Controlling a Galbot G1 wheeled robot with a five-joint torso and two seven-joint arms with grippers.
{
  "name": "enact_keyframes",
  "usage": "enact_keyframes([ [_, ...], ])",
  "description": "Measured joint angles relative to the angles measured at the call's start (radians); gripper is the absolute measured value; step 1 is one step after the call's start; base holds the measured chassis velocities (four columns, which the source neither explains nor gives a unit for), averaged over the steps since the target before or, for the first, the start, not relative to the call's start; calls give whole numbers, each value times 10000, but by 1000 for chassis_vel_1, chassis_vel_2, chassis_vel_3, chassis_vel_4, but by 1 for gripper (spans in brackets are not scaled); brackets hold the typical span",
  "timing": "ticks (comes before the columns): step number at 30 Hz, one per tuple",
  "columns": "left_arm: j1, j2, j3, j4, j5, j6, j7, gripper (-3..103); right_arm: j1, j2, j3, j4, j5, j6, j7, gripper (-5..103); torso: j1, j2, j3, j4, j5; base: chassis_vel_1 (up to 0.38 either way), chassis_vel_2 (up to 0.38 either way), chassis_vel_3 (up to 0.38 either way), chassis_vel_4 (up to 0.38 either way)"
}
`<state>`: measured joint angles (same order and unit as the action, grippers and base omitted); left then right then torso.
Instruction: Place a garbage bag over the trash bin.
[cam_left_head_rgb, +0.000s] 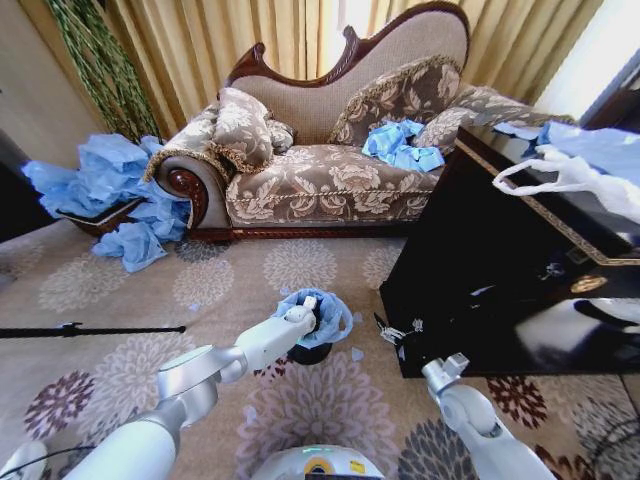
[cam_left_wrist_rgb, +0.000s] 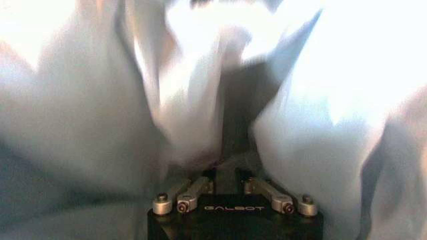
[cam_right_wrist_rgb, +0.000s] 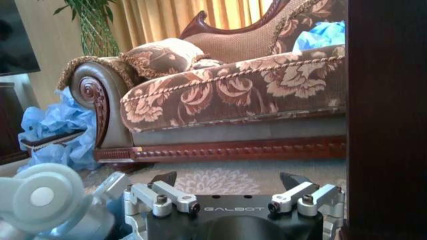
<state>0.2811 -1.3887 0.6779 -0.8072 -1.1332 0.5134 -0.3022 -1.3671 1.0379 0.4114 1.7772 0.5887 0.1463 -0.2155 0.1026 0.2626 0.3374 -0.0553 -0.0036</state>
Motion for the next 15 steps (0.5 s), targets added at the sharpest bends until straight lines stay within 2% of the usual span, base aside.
enact_keyframes([
  [1, 0, 0, 0, 0, 0, 0, 0, 22, 0, 0, 0, 0, 0, 0, 0, 100, 0, 0, 0, 0, 0, 0, 0, 0, 0],
  [3, -137, -114, -66, 237, 373, -165, -145, 32, 8, -2, -39, -3, -13, 3, -10, 100, 0, 0, 0, -3, 1, 0, 0, 0, 0],
  [6, -188, -82, -102, 281, 487, -139, -184, 38, 13, -9, -54, -6, -15, 3, -11, 100, 0, 0, 0, -3, 1, 0, 0, 0, 0],
  [7, -218, 111, -141, 252, 551, -29, -289, 48, 29, -5, -76, -8, -17, 4, -12, 100, 0, 0, 0, 2, 1, 0, 0, 0, 0],
  [9, -199, 197, -165, 187, 545, 26, -322, 48, 32, 5, -81, -8, -17, 4, -12, 100, 0, 0, 0, 4, 1, 0, 0, 0, 0],
  [12, 56, 593, -466, -554, -100, 568, -531, 64, -22, 56, -90, 2, -49, 4, -14, 100, 0, 0, 0, 3, 2, 0, 0, 0, 0],
  [13, 56, 593, -466, -554, -100, 568, -531, 64, -22, 56, -90, 2, -49, 4, -14, 100, 0, 0, 0, 3, 2, 0, 0, 0, 0],
  [15, 232, 739, -548, -999, -293, 691, -577, 76, -92, 78, -88, 24, -79, 12, -16, 100, 0, 0, 0, -1, 0, 0, 0, 0, 0],
])
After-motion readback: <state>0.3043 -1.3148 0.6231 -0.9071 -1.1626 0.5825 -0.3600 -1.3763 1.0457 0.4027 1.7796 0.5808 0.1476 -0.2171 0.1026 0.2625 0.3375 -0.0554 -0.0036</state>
